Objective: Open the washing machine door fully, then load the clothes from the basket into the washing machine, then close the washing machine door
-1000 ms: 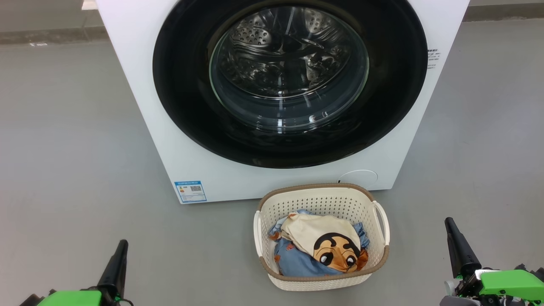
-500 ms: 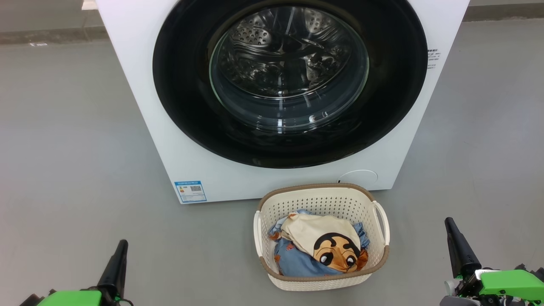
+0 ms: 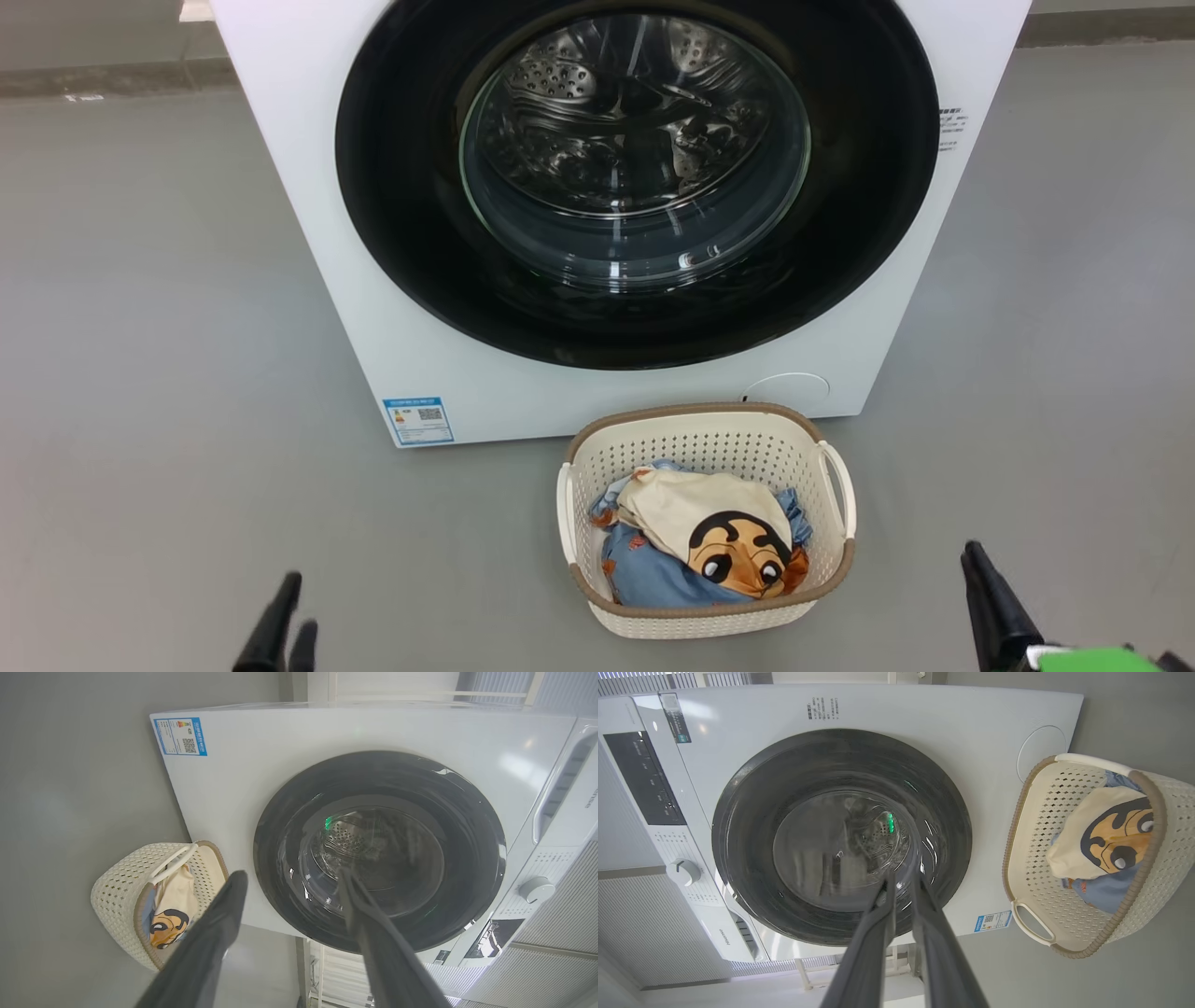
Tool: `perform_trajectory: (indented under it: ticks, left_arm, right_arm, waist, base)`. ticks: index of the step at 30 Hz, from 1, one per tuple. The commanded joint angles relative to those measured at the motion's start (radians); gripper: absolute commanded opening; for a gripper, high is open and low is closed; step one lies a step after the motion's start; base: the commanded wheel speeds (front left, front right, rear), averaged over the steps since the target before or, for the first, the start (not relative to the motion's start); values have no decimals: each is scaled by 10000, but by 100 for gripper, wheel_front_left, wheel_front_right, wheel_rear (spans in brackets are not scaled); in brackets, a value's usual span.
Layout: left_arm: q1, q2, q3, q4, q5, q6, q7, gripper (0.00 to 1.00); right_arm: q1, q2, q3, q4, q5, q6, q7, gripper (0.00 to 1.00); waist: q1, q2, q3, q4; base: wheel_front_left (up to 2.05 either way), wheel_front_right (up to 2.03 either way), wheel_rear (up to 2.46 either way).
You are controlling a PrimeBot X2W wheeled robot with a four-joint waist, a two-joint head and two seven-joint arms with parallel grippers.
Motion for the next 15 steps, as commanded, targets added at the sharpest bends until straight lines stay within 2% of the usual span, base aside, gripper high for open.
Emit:
perform_trajectory:
  ticks: [1,7,11,15]
  left_arm:
    - [27,-8,-13,-5,7,7,-32,100]
    - [82,10,-46,-162,64,2,-208,100]
    - [157,22,-48,-278,160,-1,-326,100]
    - [197,34,-38,-395,328,-5,-443,100]
  right_arm:
    - [25,3,0,-5,-7,0,-18,100]
    - [55,-25,25,-173,-64,1,-138,100]
    - [108,-78,97,-304,-170,2,-272,100]
    - [124,-176,197,-423,-351,2,-431,100]
  waist:
    - [0,0,15,0]
    - [22,0,-3,-5]
    - [2,0,9,-9]
    - [0,0,16,-9]
  base:
    - [0,0,0]
    - [0,0,0]
    - [0,0,0]
    - [0,0,0]
